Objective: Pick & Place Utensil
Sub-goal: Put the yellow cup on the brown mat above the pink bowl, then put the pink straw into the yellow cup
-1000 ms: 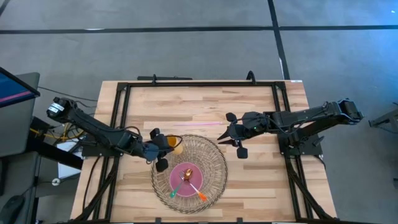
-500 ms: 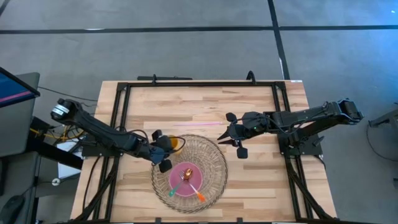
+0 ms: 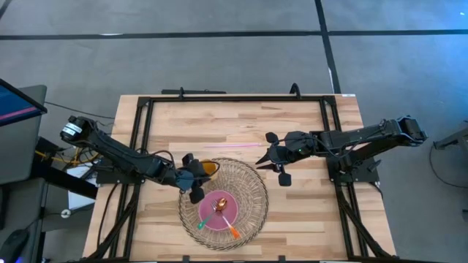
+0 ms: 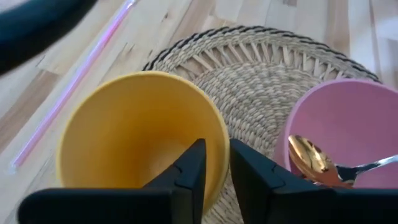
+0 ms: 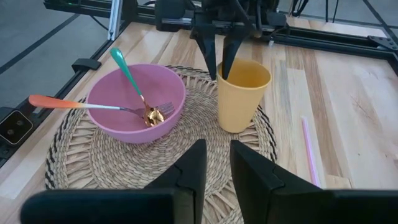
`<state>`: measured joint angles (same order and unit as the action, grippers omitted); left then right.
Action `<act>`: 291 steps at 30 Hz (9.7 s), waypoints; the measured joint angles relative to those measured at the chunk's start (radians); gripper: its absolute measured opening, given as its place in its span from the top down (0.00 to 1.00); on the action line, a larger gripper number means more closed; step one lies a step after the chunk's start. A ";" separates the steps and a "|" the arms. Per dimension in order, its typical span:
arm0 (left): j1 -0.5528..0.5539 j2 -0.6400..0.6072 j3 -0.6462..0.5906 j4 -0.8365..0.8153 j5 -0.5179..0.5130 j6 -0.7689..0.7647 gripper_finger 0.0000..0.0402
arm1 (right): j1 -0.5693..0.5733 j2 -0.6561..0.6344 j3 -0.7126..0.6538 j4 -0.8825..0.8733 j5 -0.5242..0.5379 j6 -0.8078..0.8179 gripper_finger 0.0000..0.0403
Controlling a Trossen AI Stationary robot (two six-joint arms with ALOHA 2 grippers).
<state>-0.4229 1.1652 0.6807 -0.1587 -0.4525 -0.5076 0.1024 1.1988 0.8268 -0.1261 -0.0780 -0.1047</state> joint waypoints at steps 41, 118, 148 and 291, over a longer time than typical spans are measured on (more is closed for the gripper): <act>0.060 -0.099 0.000 0.229 -0.015 0.197 0.76 | -0.146 0.323 0.041 -0.014 0.245 0.080 0.64; 0.226 0.006 -0.007 0.445 0.134 0.450 0.76 | -0.093 0.572 0.609 -0.725 0.193 0.159 1.00; 0.392 0.228 -0.007 0.677 0.342 0.642 0.67 | -0.070 0.572 0.777 -0.958 0.207 0.158 1.00; 0.161 0.371 -0.351 1.729 0.131 0.682 0.98 | 0.087 0.218 -0.011 0.427 0.550 -0.018 0.96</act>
<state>-0.2623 1.5364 0.3298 1.5703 -0.3214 0.1741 0.1893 1.4164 0.8158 0.3014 0.4717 -0.1230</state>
